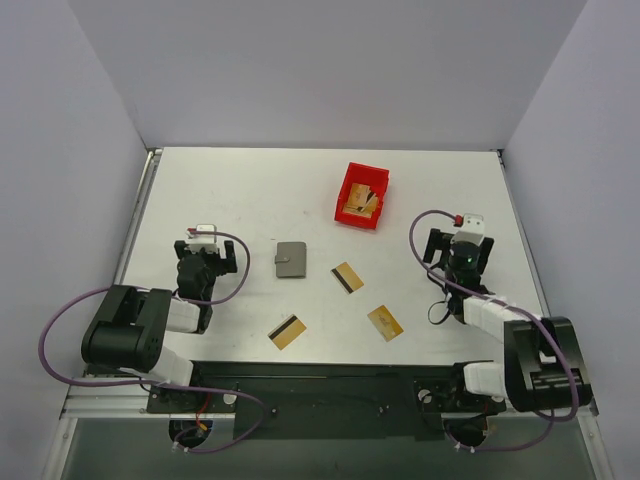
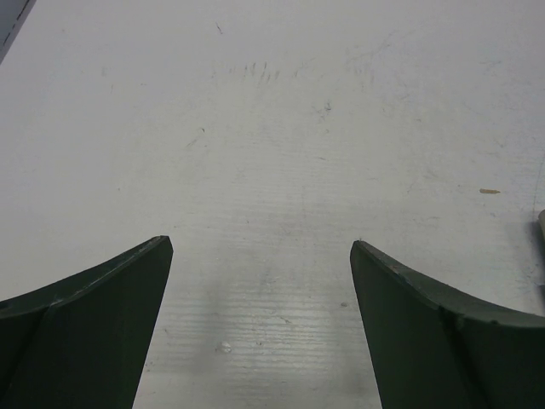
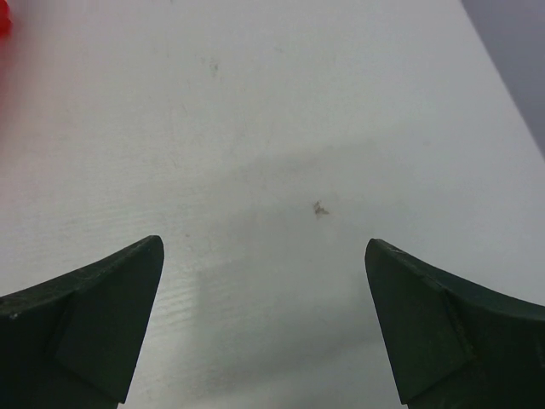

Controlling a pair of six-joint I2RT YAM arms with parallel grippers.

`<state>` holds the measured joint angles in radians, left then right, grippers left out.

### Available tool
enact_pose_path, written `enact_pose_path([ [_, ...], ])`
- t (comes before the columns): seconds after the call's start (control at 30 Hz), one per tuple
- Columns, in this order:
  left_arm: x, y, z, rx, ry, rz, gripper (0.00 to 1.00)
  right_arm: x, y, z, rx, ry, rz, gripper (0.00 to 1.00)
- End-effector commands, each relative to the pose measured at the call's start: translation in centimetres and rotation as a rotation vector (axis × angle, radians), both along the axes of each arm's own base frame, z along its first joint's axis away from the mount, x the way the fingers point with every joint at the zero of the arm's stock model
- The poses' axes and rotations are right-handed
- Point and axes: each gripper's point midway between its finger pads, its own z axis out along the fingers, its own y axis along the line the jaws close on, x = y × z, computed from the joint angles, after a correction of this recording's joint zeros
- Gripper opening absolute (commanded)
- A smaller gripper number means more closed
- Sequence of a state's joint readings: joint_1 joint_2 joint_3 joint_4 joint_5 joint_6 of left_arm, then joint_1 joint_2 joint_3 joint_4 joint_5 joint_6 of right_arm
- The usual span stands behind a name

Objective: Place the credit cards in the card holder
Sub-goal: Pick up the card holder from the center of the board.

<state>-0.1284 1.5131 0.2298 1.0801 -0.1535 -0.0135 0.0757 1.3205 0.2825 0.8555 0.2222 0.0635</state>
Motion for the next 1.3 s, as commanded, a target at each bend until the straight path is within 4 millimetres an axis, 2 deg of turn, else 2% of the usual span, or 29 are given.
enact_pose_path([
  [0.0, 1.0, 0.6, 3.3, 0.013, -0.08, 0.065, 0.97, 0.9, 0.2, 6.3, -0.044, -0.108, -0.031, 1.0],
  [0.03, 0.9, 1.3, 3.6, 0.025, -0.072, 0.121, 0.97, 0.9, 0.2, 6.8, -0.028, -0.124, -0.049, 1.0],
  [0.07, 1.6, 0.9, 4.5, 0.029, -0.076, 0.132, 0.97, 0.9, 0.1, 7.2, 0.008, -0.144, -0.084, 1.0],
  [0.17, 1.7, 0.2, 5.0, 0.107, 0.01, 0.173, 0.97, 1.3, 0.7, 8.5, 0.096, -0.145, -0.113, 1.0],
  [0.23, 1.8, -0.7, 5.5, 0.129, 0.037, 0.183, 0.97, 1.7, 1.6, 8.6, 0.146, -0.118, -0.11, 1.0],
  [0.3, 1.8, -1.3, 6.2, 0.08, 0.037, 0.224, 0.97, 2.3, 3.4, 8.9, 0.197, -0.101, -0.041, 1.0],
  [0.33, 1.9, -1.6, 7.0, 0.067, 0.04, 0.229, 0.97, 2.7, 4.7, 9.3, 0.214, -0.095, 0.021, 1.0],
  [0.47, 2.2, -3.0, 10.2, -0.012, 0.023, 0.223, 0.97, 3.1, 7.5, 9.8, 0.243, -0.006, 0.124, 1.0],
  [0.57, 2.3, -4.1, 12.5, -0.068, -0.026, 0.18, 0.97, 3.3, 8.1, 9.8, 0.253, 0.039, 0.131, 1.0],
  [0.67, 2.1, -4.0, 13.9, -0.103, -0.046, 0.197, 0.97, 3.1, 8.2, 9.5, 0.269, 0.051, 0.123, 1.0],
  [0.7, 2.3, -4.0, 15.1, -0.152, -0.061, 0.217, 0.97, 3.0, 8.3, 9.5, 0.28, 0.053, 0.115, 1.0],
  [0.73, 1.8, -3.7, 14.1, -0.149, 0.0, 0.233, 0.97, 2.8, 8.2, 9.2, 0.281, 0.071, 0.107, 1.0],
  [0.77, 2.1, -4.1, 15.5, -0.201, -0.002, 0.235, 0.97, 2.8, 8.2, 9.2, 0.286, 0.079, 0.102, 1.0],
  [0.8, 1.8, -4.3, 14.6, -0.193, 0.06, 0.223, 0.97, 2.7, 8.1, 8.9, 0.284, 0.099, 0.093, 1.0],
  [0.83, 2.1, -4.6, 15.6, -0.229, 0.056, 0.224, 0.97, 2.6, 7.7, 8.8, 0.274, 0.107, 0.068, 1.0],
  [0.87, 1.7, -4.5, 14.8, -0.223, 0.106, 0.219, 0.97, 2.5, 7.5, 8.7, 0.268, 0.127, 0.052, 1.0],
  [0.93, 1.9, -4.6, 15.1, -0.278, 0.13, 0.205, 0.97, 2.3, 6.4, 8.5, 0.249, 0.14, -0.007, 1.0],
  [1.07, 1.7, -2.2, 14.8, -0.431, 0.177, 0.275, 0.97, 2.1, 5.4, 8.2, 0.282, 0.156, -0.055, 1.0],
  [1.13, 1.7, -1.5, 14.1, -0.484, 0.186, 0.259, 0.97, 2.1, 6.1, 8.0, 0.303, 0.175, -0.014, 1.0],
  [1.2, 1.6, -1.9, 12.9, -0.488, 0.213, 0.242, 0.97, 2.2, 8.2, 7.9, 0.344, 0.179, 0.079, 1.0],
  [1.23, 1.5, -2.0, 11.8, -0.478, 0.257, 0.244, 0.96, 2.4, 9.9, 8.1, 0.363, 0.173, 0.146, 0.99],
  [1.27, 1.6, -2.4, 11.5, -0.48, 0.28, 0.228, 0.93, 2.4, 10.9, 8.2, 0.364, 0.176, 0.175, 0.98],
])
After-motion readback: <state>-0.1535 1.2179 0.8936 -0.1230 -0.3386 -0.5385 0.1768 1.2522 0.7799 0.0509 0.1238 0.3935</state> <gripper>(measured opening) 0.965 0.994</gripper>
